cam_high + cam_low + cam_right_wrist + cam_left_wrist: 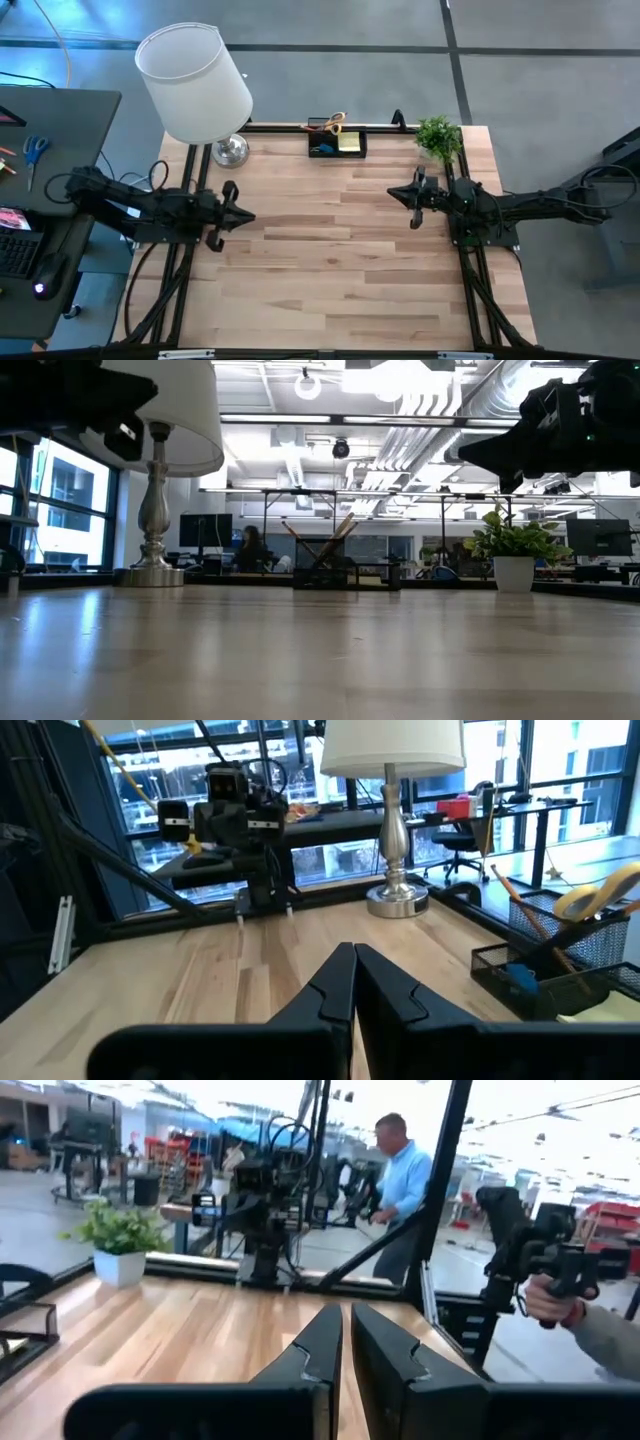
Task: Pick and place office supplies into organizer
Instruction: Return to Home Position
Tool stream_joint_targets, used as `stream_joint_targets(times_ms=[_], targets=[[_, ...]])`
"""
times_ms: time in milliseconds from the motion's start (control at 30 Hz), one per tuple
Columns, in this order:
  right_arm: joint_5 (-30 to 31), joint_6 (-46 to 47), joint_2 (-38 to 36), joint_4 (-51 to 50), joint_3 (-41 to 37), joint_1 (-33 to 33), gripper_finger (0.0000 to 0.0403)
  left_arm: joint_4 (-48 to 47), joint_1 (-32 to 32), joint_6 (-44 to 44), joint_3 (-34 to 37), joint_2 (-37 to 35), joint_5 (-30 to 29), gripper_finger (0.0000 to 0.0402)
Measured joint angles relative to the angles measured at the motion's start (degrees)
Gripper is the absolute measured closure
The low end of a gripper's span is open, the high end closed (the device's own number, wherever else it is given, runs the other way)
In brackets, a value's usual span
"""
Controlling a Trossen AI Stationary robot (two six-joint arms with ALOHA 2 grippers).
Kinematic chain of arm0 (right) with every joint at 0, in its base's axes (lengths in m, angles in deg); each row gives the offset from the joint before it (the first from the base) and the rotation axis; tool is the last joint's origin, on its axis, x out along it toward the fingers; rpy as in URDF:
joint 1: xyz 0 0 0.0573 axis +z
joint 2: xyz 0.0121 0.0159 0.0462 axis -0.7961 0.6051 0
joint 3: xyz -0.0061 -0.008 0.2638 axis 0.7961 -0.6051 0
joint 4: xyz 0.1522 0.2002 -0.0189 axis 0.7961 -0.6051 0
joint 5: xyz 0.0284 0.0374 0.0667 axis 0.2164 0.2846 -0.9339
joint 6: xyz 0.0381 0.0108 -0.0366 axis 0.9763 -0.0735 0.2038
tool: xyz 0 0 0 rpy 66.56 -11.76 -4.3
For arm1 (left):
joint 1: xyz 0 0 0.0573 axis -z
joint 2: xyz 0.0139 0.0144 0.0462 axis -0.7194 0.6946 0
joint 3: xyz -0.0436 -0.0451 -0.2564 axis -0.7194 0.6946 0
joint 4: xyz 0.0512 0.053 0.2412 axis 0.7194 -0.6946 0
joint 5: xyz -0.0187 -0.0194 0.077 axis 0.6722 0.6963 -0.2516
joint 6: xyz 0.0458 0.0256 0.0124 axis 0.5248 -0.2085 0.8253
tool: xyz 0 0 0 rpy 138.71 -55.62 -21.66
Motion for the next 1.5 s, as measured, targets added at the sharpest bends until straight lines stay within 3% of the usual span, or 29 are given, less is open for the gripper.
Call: stream_joint_targets(times_ms=[200, 333, 533, 767, 933, 1067, 1267, 1500], targets=[[0.0, -0.9, 0.0, -0.4, 0.0, 0.0, 0.0402, -1.3, -0.1, 3.4, 0.4, -6.2, 2.9, 0.0385], [0.0, -0.7, 0.0, -0.5, 0.0, 0.0, 0.0402, -9.4, -1.7, 3.5, 0.5, -11.0, 5.4, 0.0385], [-3.3, -1.8, 0.0, -1.1, 0.0, 0.0, 0.0403, -15.0, -7.3, 3.0, 0.5, -16.2, 12.1, 0.0385], [-4.7, -2.8, 0.0, -0.8, 0.0, 0.1, 0.0403, -16.7, -15.6, 2.5, 0.5, -17.4, 15.2, 0.0392], [-4.5, -1.8, -0.6, 0.2, 0.0, 0.1, 0.0403, -19.4, -20.3, -0.4, 0.5, -17.5, 23.4, 0.0395], [-4.5, 0.0, -5.9, -2.4, 0.0, 0.3, 0.0403, -20.5, -22.2, -1.7, 0.5, -17.6, 22.9, 0.0395], [-2.3, -0.5, -18.9, -19.5, 0.0, 1.8, 0.0403, -23.0, -22.9, -3.5, 0.5, -18.9, 21.6, 0.0400], [-0.3, -1.8, -34.3, -31.8, -0.1, 4.0, 0.0403, -22.9, -22.9, -1.7, 0.5, -18.9, 21.3, 0.0400]])
